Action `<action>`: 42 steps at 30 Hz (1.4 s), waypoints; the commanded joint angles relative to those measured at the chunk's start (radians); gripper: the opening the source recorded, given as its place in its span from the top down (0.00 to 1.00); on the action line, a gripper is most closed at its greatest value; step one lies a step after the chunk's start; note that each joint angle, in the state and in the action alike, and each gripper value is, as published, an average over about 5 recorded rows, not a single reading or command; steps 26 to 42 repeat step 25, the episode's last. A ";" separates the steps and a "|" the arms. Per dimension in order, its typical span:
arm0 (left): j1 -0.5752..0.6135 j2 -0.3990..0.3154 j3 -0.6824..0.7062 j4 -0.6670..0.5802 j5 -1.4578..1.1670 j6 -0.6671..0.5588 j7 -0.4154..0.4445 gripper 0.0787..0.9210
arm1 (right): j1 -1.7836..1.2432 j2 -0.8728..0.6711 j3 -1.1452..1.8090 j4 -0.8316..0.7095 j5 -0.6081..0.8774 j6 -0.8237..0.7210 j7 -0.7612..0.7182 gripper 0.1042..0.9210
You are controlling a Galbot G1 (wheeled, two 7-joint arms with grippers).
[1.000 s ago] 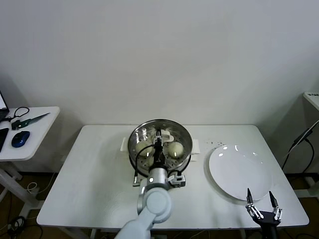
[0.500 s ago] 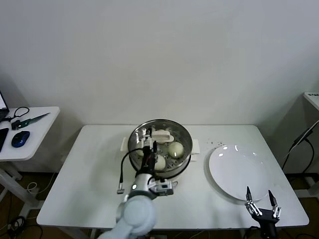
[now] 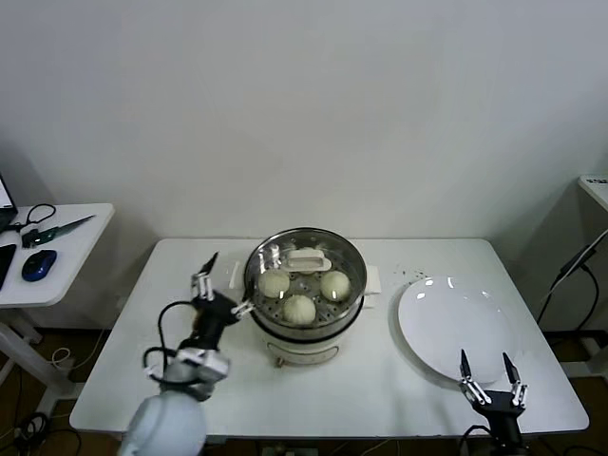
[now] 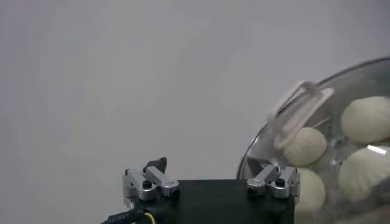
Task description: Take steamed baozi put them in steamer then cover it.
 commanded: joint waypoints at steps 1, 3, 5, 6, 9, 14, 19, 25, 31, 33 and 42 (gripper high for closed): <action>0.258 0.046 -0.322 0.059 -0.679 -0.310 -0.082 0.12 | 0.017 -0.001 -0.016 -0.032 -0.034 -0.012 -0.013 0.12; 0.273 0.059 -0.313 0.126 -0.703 -0.359 -0.083 0.12 | 0.018 -0.001 -0.022 -0.039 -0.036 -0.014 -0.015 0.12; 0.268 0.056 -0.299 0.181 -0.708 -0.383 -0.080 0.12 | 0.018 -0.003 -0.024 -0.046 -0.036 -0.013 -0.016 0.12; 0.262 0.052 -0.291 0.202 -0.711 -0.391 -0.077 0.12 | 0.017 -0.004 -0.024 -0.048 -0.035 -0.012 -0.016 0.12; 0.241 0.034 -0.267 0.249 -0.710 -0.407 -0.069 0.12 | 0.017 -0.010 -0.026 -0.054 -0.031 -0.008 -0.018 0.12; 0.225 0.010 -0.252 0.279 -0.701 -0.410 -0.059 0.12 | 0.021 -0.017 -0.029 -0.063 -0.024 -0.008 -0.018 0.12; 0.222 0.002 -0.251 0.286 -0.694 -0.408 -0.046 0.12 | 0.023 -0.019 -0.033 -0.063 -0.020 -0.012 -0.017 0.12; 0.223 0.000 -0.250 0.282 -0.695 -0.409 -0.041 0.12 | 0.020 -0.020 -0.036 -0.051 -0.014 -0.021 -0.018 0.12; 0.223 0.000 -0.250 0.282 -0.695 -0.409 -0.041 0.12 | 0.020 -0.020 -0.036 -0.051 -0.014 -0.021 -0.018 0.12; 0.223 0.000 -0.250 0.282 -0.695 -0.409 -0.041 0.12 | 0.020 -0.020 -0.036 -0.051 -0.014 -0.021 -0.018 0.12; 0.223 0.000 -0.250 0.282 -0.695 -0.409 -0.041 0.12 | 0.020 -0.020 -0.036 -0.051 -0.014 -0.021 -0.018 0.12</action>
